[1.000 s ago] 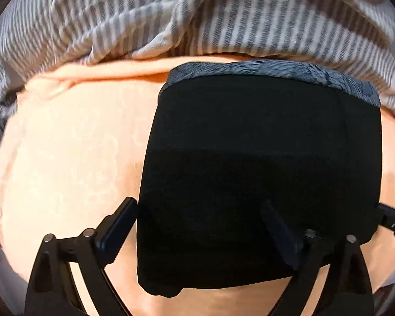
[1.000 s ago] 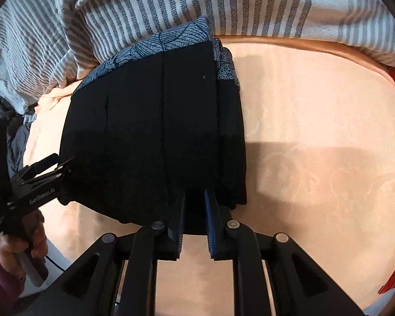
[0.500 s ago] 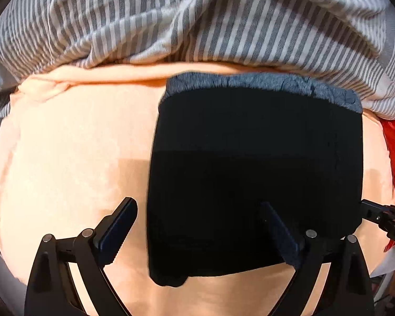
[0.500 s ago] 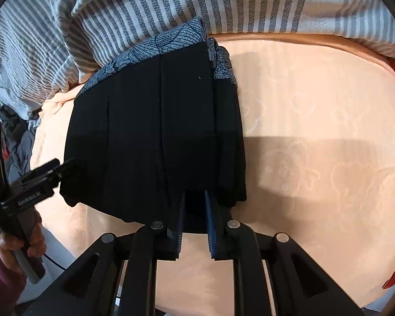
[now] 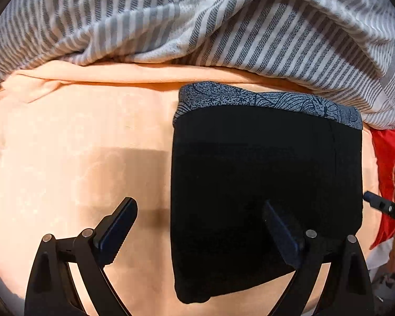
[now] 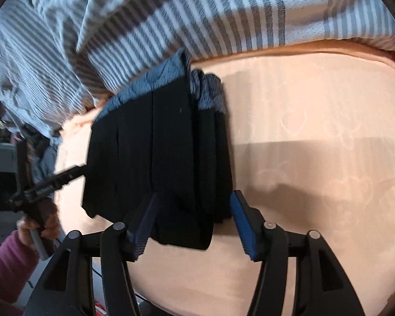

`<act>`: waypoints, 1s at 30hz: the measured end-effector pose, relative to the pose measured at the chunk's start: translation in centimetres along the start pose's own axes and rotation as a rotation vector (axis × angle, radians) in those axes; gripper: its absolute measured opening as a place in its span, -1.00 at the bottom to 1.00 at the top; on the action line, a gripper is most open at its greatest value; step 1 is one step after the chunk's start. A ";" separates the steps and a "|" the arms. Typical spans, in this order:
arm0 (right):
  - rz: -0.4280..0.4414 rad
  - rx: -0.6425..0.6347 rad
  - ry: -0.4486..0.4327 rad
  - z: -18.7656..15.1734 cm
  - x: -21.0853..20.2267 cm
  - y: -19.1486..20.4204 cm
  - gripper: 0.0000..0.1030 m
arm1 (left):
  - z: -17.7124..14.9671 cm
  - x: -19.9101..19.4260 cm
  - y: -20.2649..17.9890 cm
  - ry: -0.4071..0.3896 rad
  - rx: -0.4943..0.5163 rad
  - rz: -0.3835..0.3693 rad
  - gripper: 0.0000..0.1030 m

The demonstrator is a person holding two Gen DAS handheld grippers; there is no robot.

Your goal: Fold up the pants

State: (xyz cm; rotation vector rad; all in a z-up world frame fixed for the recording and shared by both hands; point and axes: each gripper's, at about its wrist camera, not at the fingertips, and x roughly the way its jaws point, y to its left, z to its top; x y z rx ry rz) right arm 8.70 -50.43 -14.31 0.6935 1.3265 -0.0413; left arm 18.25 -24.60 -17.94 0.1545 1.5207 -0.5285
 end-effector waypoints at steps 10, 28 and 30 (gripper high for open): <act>0.206 0.014 0.049 3.5 2.3 -2.9 0.39 | 2.0 3.9 0.6 0.138 0.092 -0.166 0.87; 0.414 0.024 0.163 5.3 7.2 -4.8 0.44 | 3.7 8.0 0.2 0.153 0.058 -0.282 0.98; 0.391 0.060 0.172 5.5 7.0 -5.4 0.37 | 3.2 7.5 -0.3 0.123 0.046 -0.254 0.89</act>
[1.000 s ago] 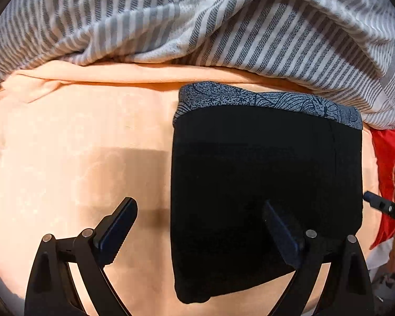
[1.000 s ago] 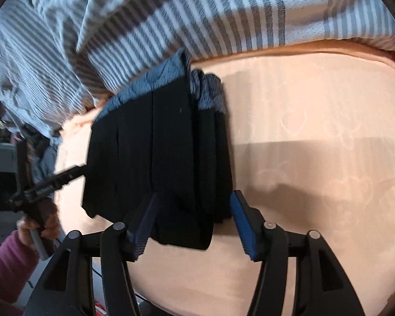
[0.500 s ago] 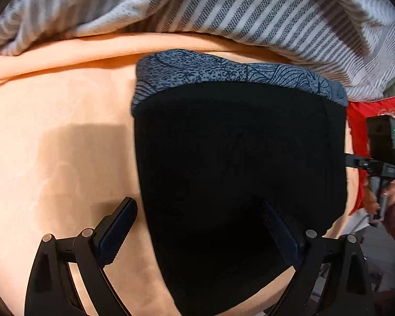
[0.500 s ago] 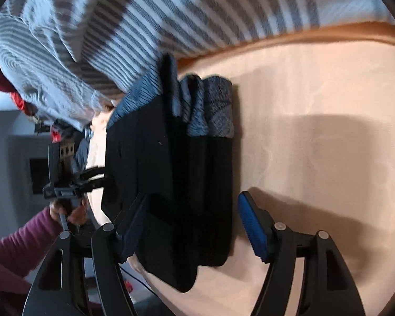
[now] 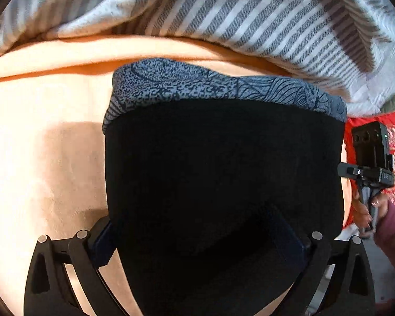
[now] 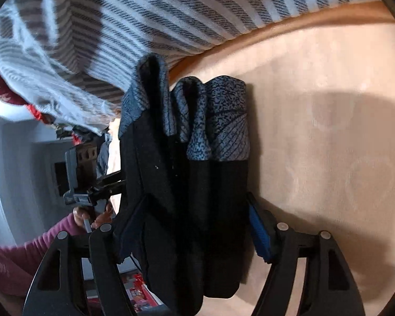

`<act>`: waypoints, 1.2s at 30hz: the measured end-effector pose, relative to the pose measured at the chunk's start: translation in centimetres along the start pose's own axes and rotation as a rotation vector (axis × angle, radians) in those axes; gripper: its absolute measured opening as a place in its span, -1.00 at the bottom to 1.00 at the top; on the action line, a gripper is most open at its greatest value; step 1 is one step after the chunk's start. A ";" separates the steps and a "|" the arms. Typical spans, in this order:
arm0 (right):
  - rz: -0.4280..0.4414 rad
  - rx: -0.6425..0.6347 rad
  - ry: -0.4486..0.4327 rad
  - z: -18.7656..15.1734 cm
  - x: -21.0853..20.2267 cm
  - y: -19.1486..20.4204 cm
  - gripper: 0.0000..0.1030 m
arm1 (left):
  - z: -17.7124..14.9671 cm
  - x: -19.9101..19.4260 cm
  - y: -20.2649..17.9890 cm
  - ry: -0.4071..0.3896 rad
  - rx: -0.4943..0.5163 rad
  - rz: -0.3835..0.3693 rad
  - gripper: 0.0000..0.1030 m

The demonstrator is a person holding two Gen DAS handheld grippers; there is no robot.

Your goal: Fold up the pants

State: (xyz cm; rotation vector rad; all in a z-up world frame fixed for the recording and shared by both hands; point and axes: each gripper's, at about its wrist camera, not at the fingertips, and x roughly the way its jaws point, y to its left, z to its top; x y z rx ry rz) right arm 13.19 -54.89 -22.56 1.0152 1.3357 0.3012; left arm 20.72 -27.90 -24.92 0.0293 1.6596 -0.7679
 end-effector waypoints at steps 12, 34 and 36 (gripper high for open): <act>-0.044 0.043 -0.090 -1.8 -1.4 3.5 -0.22 | -1.0 -2.9 -3.8 -0.112 0.002 0.082 0.15; 0.028 0.028 -0.093 -9.7 -7.4 5.9 -0.25 | -8.9 -5.2 -10.3 -0.148 -0.008 0.118 0.15; 0.017 0.050 -0.096 -11.0 -7.4 5.4 -0.25 | -9.4 -4.3 -10.3 -0.135 0.000 0.122 0.15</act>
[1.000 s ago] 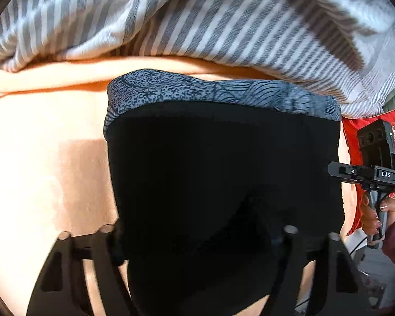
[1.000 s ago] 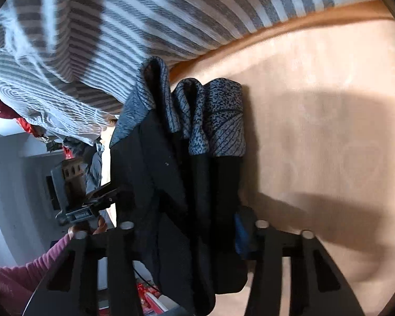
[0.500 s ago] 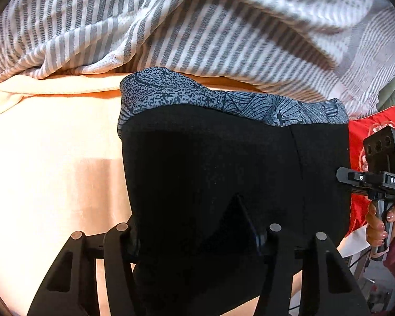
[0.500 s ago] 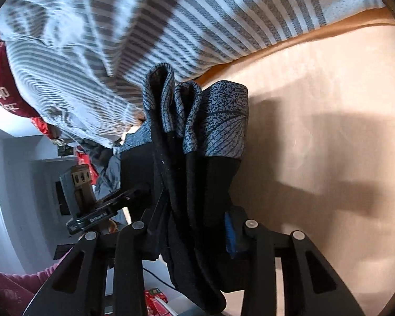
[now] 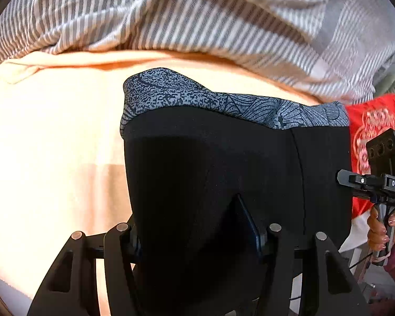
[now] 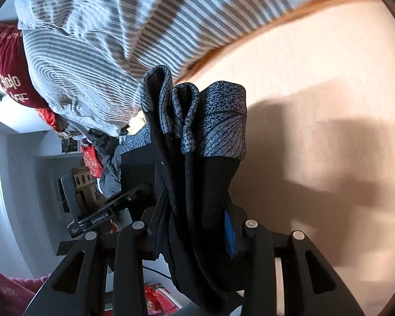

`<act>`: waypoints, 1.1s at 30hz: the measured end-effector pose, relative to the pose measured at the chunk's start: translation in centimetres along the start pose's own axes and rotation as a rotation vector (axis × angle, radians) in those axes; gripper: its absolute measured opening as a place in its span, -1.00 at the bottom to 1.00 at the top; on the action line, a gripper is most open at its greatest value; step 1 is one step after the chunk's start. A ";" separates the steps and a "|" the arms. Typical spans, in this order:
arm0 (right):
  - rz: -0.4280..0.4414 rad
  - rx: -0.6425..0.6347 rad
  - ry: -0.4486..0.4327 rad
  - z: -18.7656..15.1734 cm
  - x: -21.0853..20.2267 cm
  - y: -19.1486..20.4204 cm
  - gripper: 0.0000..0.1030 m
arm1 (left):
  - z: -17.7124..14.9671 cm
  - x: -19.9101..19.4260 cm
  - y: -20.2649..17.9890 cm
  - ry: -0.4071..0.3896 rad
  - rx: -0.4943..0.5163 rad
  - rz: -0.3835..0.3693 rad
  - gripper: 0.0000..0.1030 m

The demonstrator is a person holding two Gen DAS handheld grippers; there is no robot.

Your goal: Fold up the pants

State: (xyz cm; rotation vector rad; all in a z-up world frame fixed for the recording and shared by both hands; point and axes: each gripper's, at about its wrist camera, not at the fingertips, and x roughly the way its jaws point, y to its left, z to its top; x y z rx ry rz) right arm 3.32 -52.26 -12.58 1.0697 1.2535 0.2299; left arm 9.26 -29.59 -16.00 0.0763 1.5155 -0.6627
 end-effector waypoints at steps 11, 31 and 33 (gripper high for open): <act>-0.127 0.065 -0.043 -4.2 1.7 -3.5 -0.21 | -2.8 3.7 0.6 0.030 -0.007 0.012 0.21; -0.505 0.064 -0.134 -4.8 -0.7 0.1 -0.01 | -3.9 -0.6 -0.5 -0.070 0.031 0.226 0.44; -0.527 0.037 -0.148 -5.0 -1.0 0.9 -0.25 | -3.8 -0.8 -0.9 -0.070 0.040 0.230 0.44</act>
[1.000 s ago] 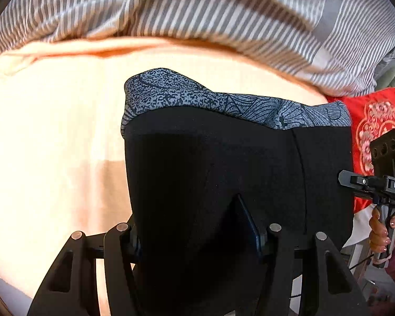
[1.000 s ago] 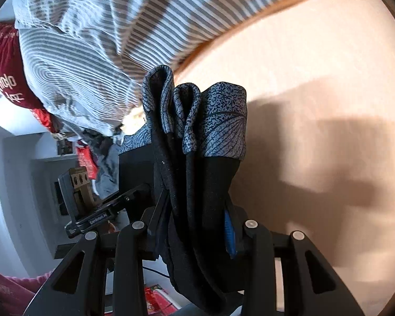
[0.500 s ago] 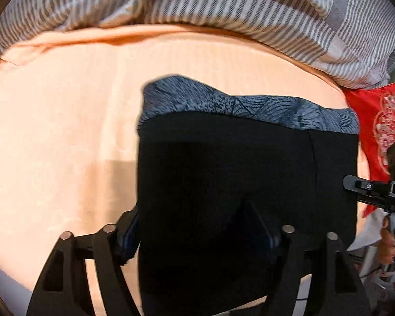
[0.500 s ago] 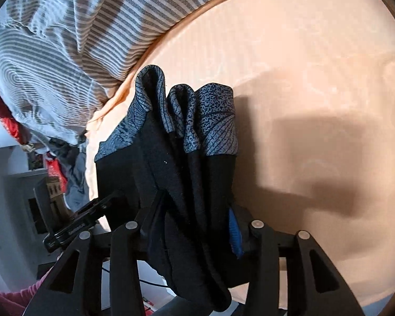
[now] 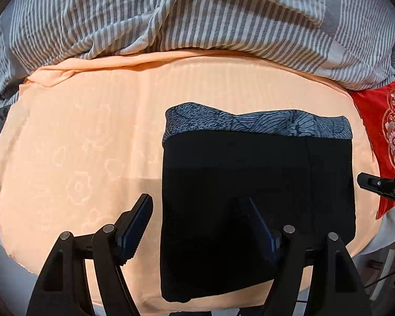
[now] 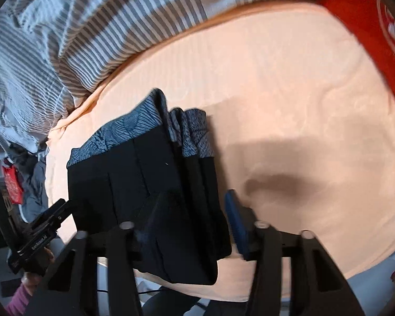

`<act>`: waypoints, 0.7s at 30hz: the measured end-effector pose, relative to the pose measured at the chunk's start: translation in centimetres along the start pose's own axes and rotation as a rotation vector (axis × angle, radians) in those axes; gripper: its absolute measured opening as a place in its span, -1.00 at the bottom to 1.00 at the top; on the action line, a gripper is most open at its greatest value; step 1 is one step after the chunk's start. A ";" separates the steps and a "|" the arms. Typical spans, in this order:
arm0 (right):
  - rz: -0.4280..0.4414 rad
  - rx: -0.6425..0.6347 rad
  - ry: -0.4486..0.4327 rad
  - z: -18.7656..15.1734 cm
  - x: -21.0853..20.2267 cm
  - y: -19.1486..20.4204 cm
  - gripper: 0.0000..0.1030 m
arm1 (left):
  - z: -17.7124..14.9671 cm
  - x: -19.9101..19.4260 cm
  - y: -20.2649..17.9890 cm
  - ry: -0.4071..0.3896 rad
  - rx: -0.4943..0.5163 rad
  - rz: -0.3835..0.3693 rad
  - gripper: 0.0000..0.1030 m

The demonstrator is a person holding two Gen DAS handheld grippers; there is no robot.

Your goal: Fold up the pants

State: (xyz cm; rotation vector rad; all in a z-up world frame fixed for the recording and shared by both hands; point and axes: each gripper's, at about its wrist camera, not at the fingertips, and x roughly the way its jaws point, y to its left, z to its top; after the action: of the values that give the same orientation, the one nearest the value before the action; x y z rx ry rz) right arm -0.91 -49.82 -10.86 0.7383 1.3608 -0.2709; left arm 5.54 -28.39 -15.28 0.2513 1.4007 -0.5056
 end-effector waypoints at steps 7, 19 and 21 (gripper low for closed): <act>-0.039 -0.096 -0.072 -0.5 -1.8 2.9 -0.52 | -0.3 -1.8 -1.3 -0.024 0.066 0.009 0.44; -0.136 -0.115 0.027 -1.2 3.0 3.5 -0.52 | -1.4 3.8 -2.3 0.056 0.098 0.082 0.52; -0.132 -0.098 0.030 -0.9 3.3 3.2 -0.51 | -1.4 4.1 -2.7 0.053 0.113 0.077 0.72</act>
State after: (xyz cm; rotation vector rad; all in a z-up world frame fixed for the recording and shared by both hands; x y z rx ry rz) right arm 0.98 -46.06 -13.02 0.5737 1.4433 -0.2967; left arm 3.33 -30.88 -19.21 0.4106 1.4097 -0.5184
